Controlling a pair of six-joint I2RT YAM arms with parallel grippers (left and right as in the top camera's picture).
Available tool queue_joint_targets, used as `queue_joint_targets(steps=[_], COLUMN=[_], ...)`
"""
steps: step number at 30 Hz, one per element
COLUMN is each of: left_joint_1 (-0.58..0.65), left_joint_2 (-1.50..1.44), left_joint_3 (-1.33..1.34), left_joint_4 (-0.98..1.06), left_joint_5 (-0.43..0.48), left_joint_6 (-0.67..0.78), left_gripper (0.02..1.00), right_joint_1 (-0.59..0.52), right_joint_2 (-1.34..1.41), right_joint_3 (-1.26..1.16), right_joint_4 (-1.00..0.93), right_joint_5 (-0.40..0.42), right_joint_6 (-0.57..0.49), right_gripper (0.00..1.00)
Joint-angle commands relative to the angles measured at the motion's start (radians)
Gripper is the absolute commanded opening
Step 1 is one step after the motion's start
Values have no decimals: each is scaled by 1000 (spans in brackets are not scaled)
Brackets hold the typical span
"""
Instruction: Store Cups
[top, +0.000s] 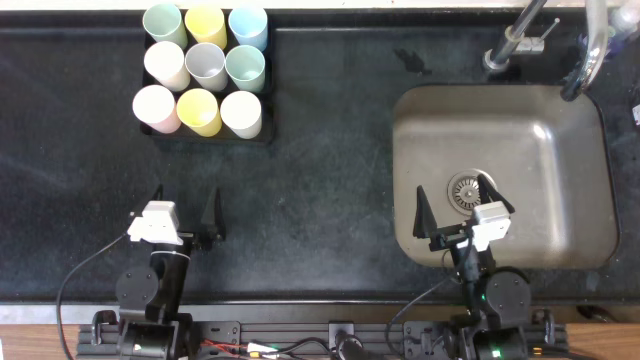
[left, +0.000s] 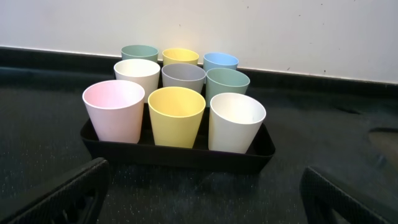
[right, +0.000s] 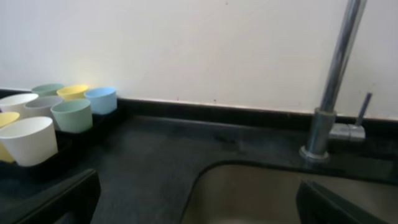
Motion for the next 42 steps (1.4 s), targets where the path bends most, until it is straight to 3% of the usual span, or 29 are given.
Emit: queue_joint_targets(steps=[1,42], left_joint_1=[6,6], left_joint_2=[-10,-10], left_joint_3=[-1,-1], left_joint_4=[-6,-6], left_joint_5=[-5,-5], left_joint_6=[-8,-8], left_gripper=[1000,1000], right_joint_1=[14,14], right_joint_2=[-12,-11], right_joint_3=[-54,-60], right_joint_4=[54,19], right_joint_5=[3,5], right_joint_6=[-2,-3], right_gripper=[998,998])
